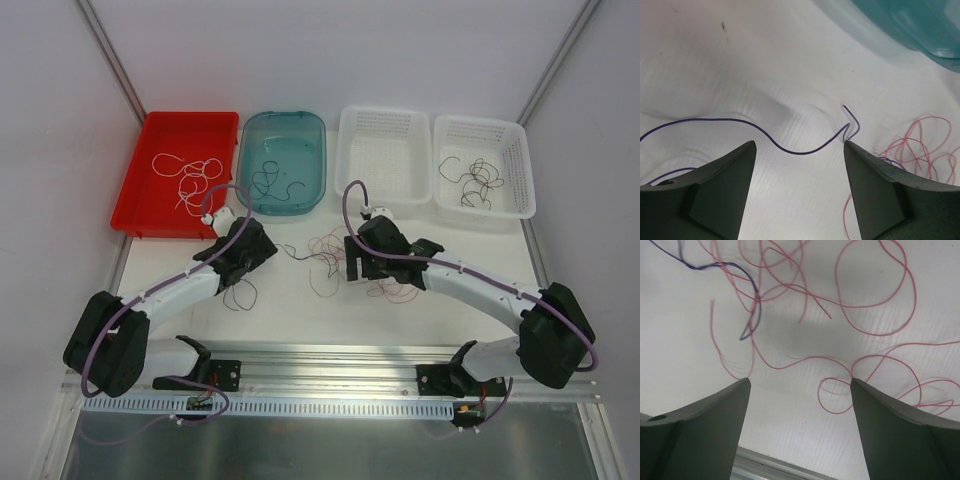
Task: Untangle the cables
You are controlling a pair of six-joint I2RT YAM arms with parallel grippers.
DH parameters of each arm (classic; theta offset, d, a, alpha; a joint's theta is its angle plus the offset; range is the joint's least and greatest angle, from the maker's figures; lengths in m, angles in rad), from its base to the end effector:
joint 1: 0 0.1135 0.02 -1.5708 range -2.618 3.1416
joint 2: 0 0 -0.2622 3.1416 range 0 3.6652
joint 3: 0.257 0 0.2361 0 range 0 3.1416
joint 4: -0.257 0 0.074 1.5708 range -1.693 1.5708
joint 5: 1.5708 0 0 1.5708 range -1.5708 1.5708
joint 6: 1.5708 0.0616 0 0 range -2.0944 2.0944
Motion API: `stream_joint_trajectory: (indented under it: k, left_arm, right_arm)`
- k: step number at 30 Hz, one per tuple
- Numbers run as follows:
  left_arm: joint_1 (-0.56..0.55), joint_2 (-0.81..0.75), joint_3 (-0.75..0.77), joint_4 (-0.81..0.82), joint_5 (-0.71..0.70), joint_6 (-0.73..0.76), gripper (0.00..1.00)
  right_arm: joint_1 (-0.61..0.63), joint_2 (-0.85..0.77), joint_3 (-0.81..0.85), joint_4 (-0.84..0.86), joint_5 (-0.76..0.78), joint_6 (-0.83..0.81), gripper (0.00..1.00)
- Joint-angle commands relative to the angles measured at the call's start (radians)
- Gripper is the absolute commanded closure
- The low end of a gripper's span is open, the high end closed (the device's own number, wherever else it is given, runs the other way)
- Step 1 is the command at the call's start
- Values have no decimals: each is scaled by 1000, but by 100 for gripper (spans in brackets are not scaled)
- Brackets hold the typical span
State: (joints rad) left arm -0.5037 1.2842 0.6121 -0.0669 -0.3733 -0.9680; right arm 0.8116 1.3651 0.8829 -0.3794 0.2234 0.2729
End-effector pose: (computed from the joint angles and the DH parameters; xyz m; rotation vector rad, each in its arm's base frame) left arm 0.2377 -0.1053 0.1813 -0.7050 2.1610 -0.3544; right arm 0.2053 0.1965 0.2157 -0.5459 2.3542 0.2294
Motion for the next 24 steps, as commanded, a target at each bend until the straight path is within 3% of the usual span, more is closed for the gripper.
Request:
stream_joint_trajectory:
  k: [1,14,17,18,24]
  left_arm:
    - [-15,-66,11,-13,23,20,28]
    - [-93,47,74,-14,59,-32,28]
    - [-96,92,101,-14,59,-32,28]
    - [-98,115,107,-14,60,-31,29]
    - [-102,204,161,-13,66,-40,30]
  right_arm:
    - [11,-28,62,39,-57,-1,14]
    - [14,247,108,230,-163,81,23]
    - [14,288,100,254,-162,88,31]
    - [14,295,85,269,-160,91,40]
    - [1,304,31,307,-142,97,70]
